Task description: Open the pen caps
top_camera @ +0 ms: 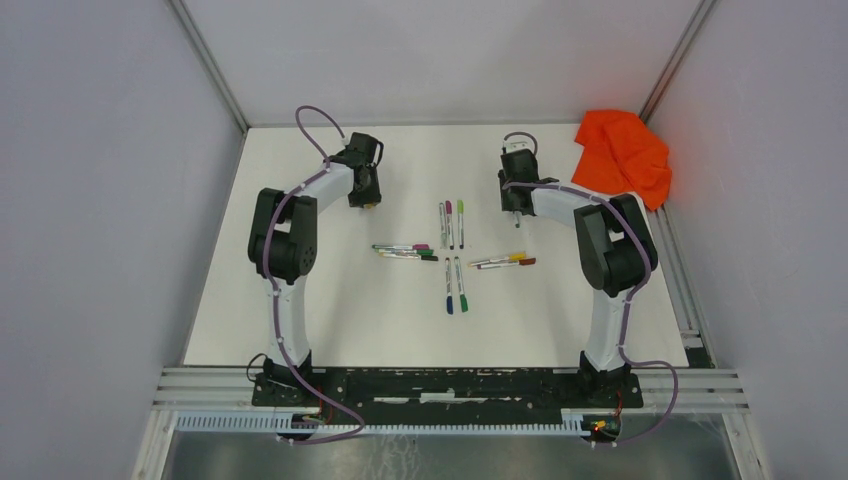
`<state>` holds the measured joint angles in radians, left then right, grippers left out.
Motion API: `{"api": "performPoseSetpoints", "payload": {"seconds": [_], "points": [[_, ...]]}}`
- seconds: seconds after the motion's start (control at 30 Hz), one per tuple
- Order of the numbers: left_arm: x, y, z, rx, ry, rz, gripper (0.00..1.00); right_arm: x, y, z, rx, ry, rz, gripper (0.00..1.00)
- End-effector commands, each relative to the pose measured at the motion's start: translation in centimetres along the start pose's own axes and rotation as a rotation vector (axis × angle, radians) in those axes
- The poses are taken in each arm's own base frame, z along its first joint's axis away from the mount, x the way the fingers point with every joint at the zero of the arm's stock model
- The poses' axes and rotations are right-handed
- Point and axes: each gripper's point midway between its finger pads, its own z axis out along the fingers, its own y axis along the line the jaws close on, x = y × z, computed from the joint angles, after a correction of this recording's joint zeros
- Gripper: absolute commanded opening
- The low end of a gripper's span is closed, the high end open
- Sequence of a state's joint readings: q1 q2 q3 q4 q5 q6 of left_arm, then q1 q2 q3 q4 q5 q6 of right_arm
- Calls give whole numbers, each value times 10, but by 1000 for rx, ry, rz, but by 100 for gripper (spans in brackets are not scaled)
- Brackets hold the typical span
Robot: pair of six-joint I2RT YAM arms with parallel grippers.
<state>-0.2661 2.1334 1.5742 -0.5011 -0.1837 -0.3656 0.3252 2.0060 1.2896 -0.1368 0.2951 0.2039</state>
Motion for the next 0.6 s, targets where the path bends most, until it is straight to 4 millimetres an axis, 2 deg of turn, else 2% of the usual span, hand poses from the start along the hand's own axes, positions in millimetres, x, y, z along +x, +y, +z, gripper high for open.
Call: {"api": "performPoseSetpoints", "payload": {"seconds": [0.0, 0.13, 0.23, 0.3, 0.37, 0.57], "points": [[-4, 3, -11, -15, -4, -14, 44, -27, -2, -18, -4, -76, 10, 41], [-16, -1, -26, 11, -41, -53, 47, -43, -6, -40, -2, -129, 7, 45], [-28, -6, -44, 40, -79, -89, 50, -50, -6, -61, 7, -166, -4, 46], [-36, -9, -57, 60, -104, -112, 54, -47, -4, -75, 4, -182, -18, 47], [-43, -12, -72, 87, -129, -130, 56, -39, 1, -87, -4, -184, -33, 48], [-47, -25, -111, 179, -184, -152, 59, 5, 21, -120, -40, -175, -11, 48]]}}
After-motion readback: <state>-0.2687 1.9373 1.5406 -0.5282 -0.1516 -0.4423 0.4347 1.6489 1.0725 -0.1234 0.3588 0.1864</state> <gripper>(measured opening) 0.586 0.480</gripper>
